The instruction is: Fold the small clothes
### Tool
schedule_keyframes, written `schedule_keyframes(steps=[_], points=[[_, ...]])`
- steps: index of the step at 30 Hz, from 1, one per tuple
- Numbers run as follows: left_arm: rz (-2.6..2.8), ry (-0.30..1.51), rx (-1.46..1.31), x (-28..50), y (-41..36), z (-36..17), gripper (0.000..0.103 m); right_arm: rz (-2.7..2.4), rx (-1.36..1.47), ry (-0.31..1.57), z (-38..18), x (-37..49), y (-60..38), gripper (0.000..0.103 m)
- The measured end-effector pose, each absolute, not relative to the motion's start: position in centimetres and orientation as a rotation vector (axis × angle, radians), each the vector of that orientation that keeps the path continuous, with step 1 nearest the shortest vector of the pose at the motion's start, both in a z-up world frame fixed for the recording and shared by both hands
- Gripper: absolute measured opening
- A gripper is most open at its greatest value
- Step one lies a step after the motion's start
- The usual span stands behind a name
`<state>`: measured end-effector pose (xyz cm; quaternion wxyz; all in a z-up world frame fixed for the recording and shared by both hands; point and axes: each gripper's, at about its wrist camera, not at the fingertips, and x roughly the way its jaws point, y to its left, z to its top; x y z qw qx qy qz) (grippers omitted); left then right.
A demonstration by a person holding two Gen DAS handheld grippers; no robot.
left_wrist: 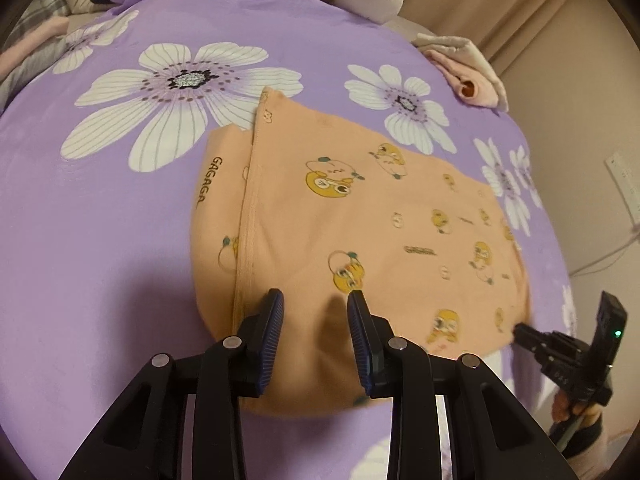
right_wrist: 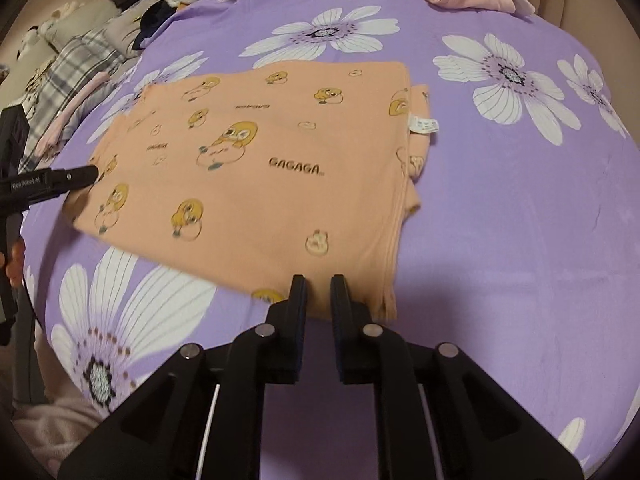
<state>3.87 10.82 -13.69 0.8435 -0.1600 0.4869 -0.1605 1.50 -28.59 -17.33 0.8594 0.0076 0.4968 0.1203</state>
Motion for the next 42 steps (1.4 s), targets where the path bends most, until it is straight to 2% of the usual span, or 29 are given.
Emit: schedule_keyframes(steps=[1, 4, 6, 7, 16, 38, 40, 42], points=[[-0.336, 1.022, -0.354, 3.4, 11.3, -13.4, 0.031, 0.261, 0.018, 1.04, -16.9, 1.3, -28.7, 0.019], [-0.327, 1.001, -0.455, 1.8, 13.4, -12.9, 0.047, 0.3, 0.055, 0.994, -15.5, 0.5, -28.8, 0.039], [-0.301, 0.996, -0.533, 0.8, 15.0, -13.1, 0.065, 0.319, 0.098, 0.963, -14.7, 0.3, -28.7, 0.041], [-0.291, 0.994, -0.573, 0.3, 15.8, -13.2, 0.065, 0.331, 0.116, 0.957, -14.5, 0.4, -28.5, 0.041], [-0.421, 1.036, -0.953, -0.7, 19.4, -17.2, 0.065, 0.428, 0.196, 0.934, -13.8, 1.8, -25.7, 0.041], [-0.49, 1.059, -0.896, 7.1, 14.2, -17.6, 0.065, 0.491, 0.202, 0.946, -13.9, 5.3, -21.3, 0.041], [-0.464, 1.06, -0.864, 7.3, 14.1, -17.3, 0.056, 0.476, 0.184, 0.951, -13.9, 6.3, -20.6, 0.041], [-0.429, 1.069, -0.833, 7.4, 14.1, -17.3, 0.036, 0.463, 0.159, 0.956, -14.0, 7.5, -19.7, 0.041]])
